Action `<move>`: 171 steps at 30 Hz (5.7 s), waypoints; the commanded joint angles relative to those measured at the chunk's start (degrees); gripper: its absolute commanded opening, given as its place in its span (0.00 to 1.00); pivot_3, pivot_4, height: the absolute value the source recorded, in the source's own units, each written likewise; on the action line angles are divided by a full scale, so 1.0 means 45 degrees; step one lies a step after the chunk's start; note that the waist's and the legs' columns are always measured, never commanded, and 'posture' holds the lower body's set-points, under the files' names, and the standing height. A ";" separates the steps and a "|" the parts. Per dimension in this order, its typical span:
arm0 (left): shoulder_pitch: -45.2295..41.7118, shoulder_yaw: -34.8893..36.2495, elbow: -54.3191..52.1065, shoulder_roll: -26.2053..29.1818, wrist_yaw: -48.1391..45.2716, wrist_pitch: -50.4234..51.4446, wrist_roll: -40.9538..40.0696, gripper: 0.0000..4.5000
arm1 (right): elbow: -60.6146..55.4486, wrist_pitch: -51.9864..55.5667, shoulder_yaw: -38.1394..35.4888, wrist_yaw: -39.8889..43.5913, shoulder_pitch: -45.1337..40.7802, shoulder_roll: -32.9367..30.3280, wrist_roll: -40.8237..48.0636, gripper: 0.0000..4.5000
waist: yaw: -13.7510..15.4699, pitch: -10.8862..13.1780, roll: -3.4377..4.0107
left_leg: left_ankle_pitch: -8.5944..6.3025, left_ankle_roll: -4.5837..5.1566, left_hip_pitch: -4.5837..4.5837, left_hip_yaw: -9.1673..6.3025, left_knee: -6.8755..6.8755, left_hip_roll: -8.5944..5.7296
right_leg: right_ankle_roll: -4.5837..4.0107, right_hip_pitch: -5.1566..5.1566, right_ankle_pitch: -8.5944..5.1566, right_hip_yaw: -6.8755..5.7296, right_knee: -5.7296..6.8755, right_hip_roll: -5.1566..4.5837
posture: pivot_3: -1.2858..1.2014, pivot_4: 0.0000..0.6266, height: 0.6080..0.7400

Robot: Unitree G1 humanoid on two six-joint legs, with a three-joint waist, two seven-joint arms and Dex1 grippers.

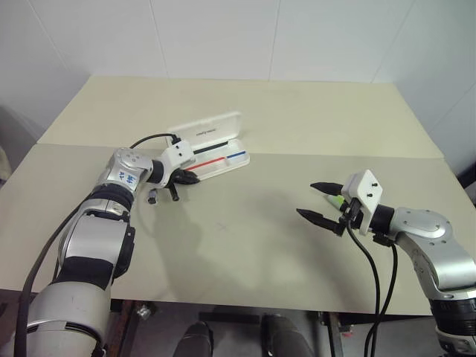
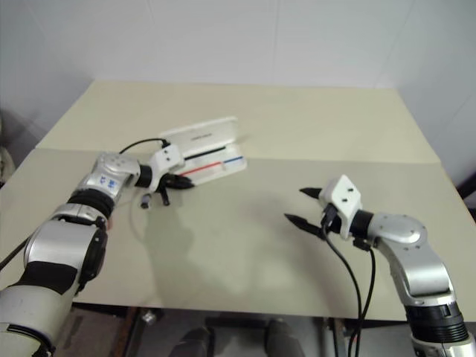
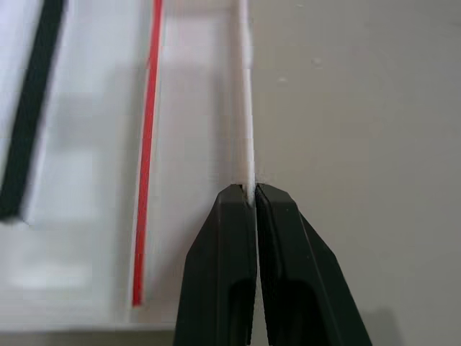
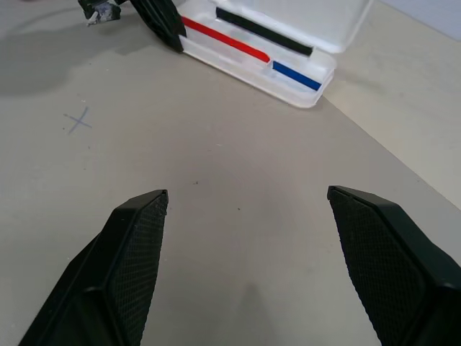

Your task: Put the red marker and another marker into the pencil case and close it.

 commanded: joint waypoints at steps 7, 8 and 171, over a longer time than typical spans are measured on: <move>-0.0249 0.0182 0.0081 0.0204 -0.0224 -0.0123 -0.0043 0.01 | 0.0246 -0.0439 -0.0193 0.0249 -0.0584 -0.0225 0.0058 1.00 | 0.0009 0.0000 0.0000 | 0.0000 0.0000 -0.0002 0.0000 -0.0002 0.0000 | 0.0000 -0.0001 0.0000 0.0000 -0.0003 0.0000 | 0.52 0.24 1.00; -0.0290 0.0234 0.0048 0.0236 -0.0319 -0.0165 -0.0103 0.01 | 0.0305 -0.0478 -0.0190 0.0288 -0.0619 -0.0237 0.0054 1.00 | 0.0005 0.0000 0.0000 | 0.0000 0.0000 -0.0003 0.0000 -0.0003 0.0000 | 0.0000 -0.0001 0.0000 0.0000 -0.0005 0.0000 | 0.52 0.24 1.00; 1.0962 0.9248 -1.7955 -0.3300 1.4352 1.2238 -0.3933 0.58 | 0.7612 -0.4472 0.0243 0.5396 -0.5543 0.0156 0.0297 1.00 | -0.0011 0.0053 -0.0086 | 0.0021 0.0067 0.0032 0.0185 0.0025 -0.0004 | 0.0085 0.0025 0.0185 0.0224 -0.0174 0.0004 | 0.52 0.24 1.00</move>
